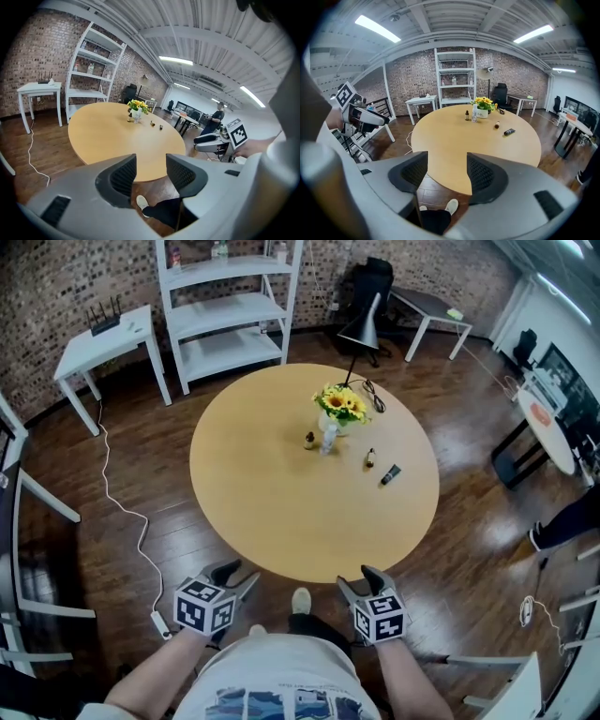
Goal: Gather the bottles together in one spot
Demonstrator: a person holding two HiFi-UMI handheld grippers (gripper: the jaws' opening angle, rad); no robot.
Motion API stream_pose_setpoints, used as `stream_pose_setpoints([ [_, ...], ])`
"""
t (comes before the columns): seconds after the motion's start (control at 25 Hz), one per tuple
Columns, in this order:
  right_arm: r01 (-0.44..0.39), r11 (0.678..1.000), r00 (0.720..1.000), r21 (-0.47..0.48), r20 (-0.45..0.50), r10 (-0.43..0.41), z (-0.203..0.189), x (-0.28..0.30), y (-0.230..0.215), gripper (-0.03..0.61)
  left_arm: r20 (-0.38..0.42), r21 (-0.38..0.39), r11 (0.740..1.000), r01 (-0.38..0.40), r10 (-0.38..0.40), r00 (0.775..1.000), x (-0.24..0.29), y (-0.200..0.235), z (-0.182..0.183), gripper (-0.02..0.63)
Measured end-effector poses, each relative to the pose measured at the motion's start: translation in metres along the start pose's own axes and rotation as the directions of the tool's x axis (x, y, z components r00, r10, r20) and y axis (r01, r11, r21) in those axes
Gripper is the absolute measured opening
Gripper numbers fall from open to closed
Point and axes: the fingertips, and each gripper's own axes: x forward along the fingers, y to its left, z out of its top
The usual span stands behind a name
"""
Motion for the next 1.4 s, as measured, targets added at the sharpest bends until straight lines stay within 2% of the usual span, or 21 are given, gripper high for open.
stream_pose_setpoints([
  [0.24, 0.023, 1.0, 1.0, 0.002, -0.003, -0.023, 0.03, 0.049, -0.087, 0.278, -0.006, -0.032, 0.999, -0.026, 0.026, 1.0, 0.044, 0.011, 0.033, 0.173],
  [0.44, 0.048, 0.997, 0.999, 0.052, 0.018, -0.049, 0.069, 0.118, -0.179, 0.25, -0.026, -0.057, 0.995, -0.08, 0.079, 0.997, 0.083, 0.025, 0.062, 0.173],
  [0.68, 0.076, 0.995, 0.997, 0.068, 0.001, -0.077, 0.104, 0.209, -0.269, 0.25, -0.106, -0.055, 0.989, -0.136, 0.129, 0.986, 0.132, 0.03, 0.079, 0.173],
  [0.8, 0.075, 0.994, 0.997, 0.078, -0.02, -0.074, 0.116, 0.256, -0.299, 0.25, -0.135, -0.052, 0.989, -0.141, 0.133, 0.982, 0.156, 0.029, 0.086, 0.173],
  [0.96, 0.112, 0.992, 0.993, 0.061, -0.051, -0.109, 0.127, 0.308, -0.336, 0.248, -0.162, -0.04, 0.987, -0.159, 0.15, 0.975, 0.178, 0.027, 0.096, 0.173],
  [1.16, 0.15, 0.986, 0.979, 0.078, -0.151, -0.138, 0.113, 0.353, -0.364, 0.232, -0.184, -0.036, 0.984, -0.175, 0.165, 0.969, 0.192, 0.024, 0.099, 0.173],
  [1.28, 0.152, 0.986, 0.973, 0.072, -0.186, -0.136, 0.103, 0.363, -0.369, 0.191, -0.198, -0.032, 0.984, -0.175, 0.166, 0.966, 0.2, 0.022, 0.096, 0.175],
  [1.32, 0.16, 0.986, 0.97, 0.052, -0.191, -0.148, 0.102, 0.363, -0.37, 0.149, -0.2, -0.034, 0.984, -0.174, 0.164, 0.966, 0.202, 0.022, 0.096, 0.174],
  [1.4, 0.174, 0.985, 0.968, 0.02, -0.187, -0.167, 0.103, 0.36, -0.371, 0.141, -0.201, -0.039, 0.985, -0.17, 0.159, 0.967, 0.206, 0.022, 0.096, 0.173],
])
